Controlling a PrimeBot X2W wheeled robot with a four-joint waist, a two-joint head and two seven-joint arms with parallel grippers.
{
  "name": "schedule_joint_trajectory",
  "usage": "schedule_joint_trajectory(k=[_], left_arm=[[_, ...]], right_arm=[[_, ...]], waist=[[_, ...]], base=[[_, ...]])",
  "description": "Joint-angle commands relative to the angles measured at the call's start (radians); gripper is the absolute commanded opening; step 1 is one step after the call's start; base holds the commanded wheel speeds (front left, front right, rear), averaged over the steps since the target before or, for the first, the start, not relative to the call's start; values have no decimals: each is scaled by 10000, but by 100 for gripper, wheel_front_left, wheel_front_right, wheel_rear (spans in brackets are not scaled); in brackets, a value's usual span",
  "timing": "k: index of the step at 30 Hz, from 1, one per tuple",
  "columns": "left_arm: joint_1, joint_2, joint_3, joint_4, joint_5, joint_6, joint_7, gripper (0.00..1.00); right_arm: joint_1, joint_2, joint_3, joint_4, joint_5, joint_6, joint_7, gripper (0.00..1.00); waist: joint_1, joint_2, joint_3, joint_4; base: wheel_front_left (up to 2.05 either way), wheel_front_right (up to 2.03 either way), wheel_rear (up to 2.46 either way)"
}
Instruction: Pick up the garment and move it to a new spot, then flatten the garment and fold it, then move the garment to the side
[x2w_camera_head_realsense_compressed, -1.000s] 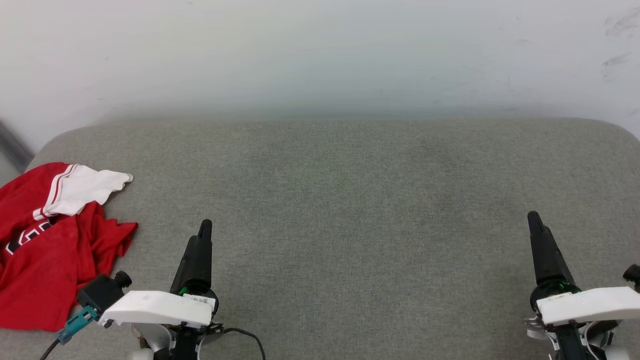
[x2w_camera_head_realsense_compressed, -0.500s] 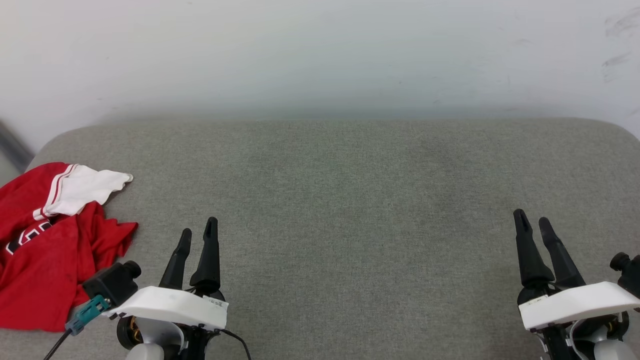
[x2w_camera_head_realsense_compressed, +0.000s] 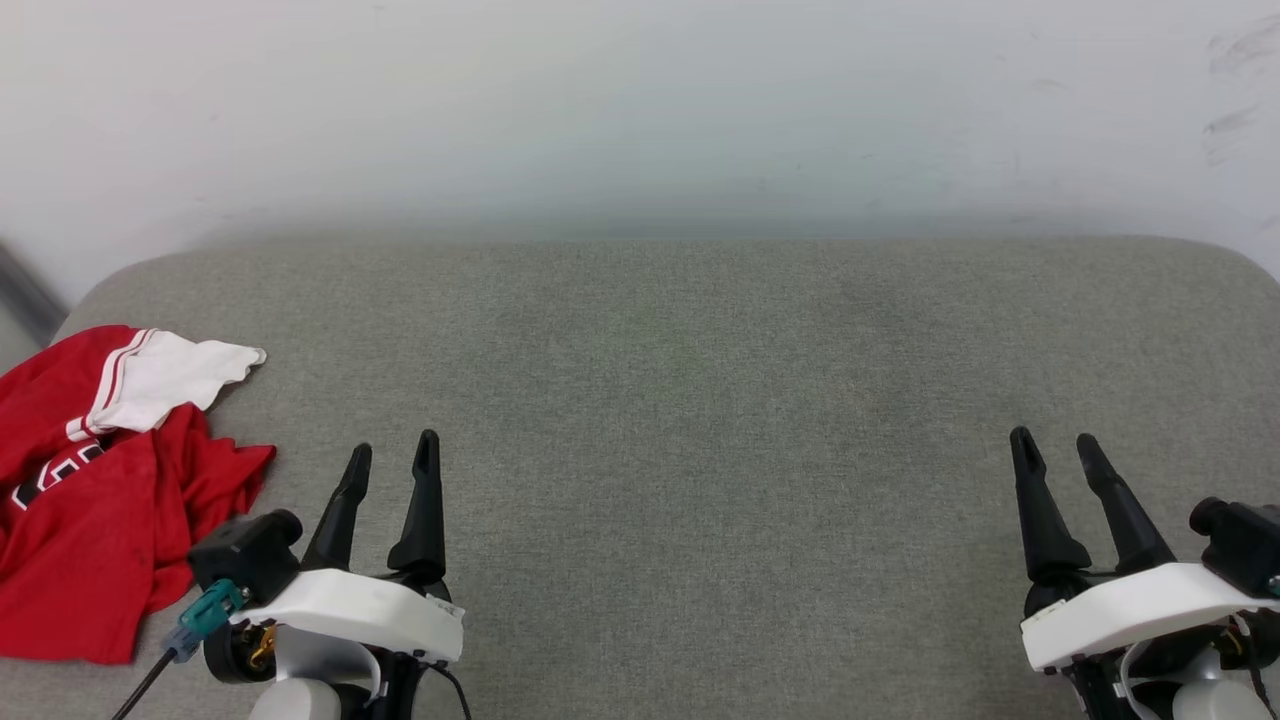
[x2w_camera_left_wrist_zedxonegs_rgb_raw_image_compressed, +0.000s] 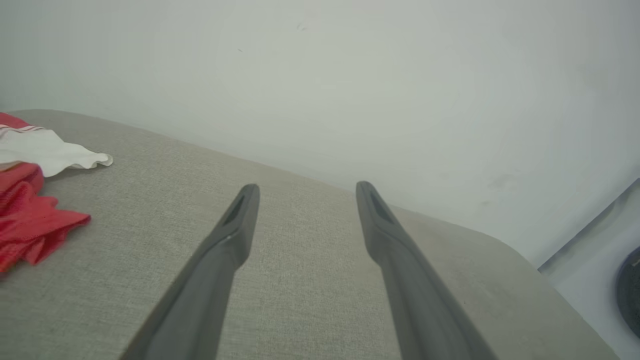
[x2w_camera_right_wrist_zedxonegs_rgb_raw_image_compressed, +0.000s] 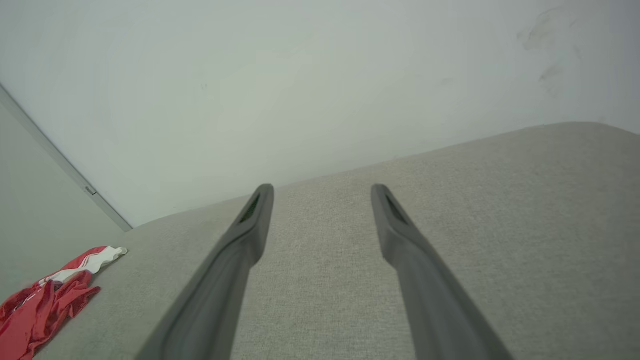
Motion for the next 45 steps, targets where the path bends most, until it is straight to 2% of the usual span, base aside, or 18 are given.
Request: schedule_joint_trajectory(k=[1,20,45], left_arm=[[-176,61,-23,-60,245,33,-70,100],[-241,304,-317,383,2043,292,-539,100],[-275,162,-300,732,3488,99,-1039,100]], right_arm=[[-34,12,-10,-158,-241,3,-24,100],[151,143,-101,-388,-2287,2,-12,100],[238,297,-132,-607,-3894,2,-209,100]], waist=[[-1,0,0,3],[-1,0,-22,-4],[-1,0,-13,9]], base=[[0,0,0],[0,0,0],[0,0,0]])
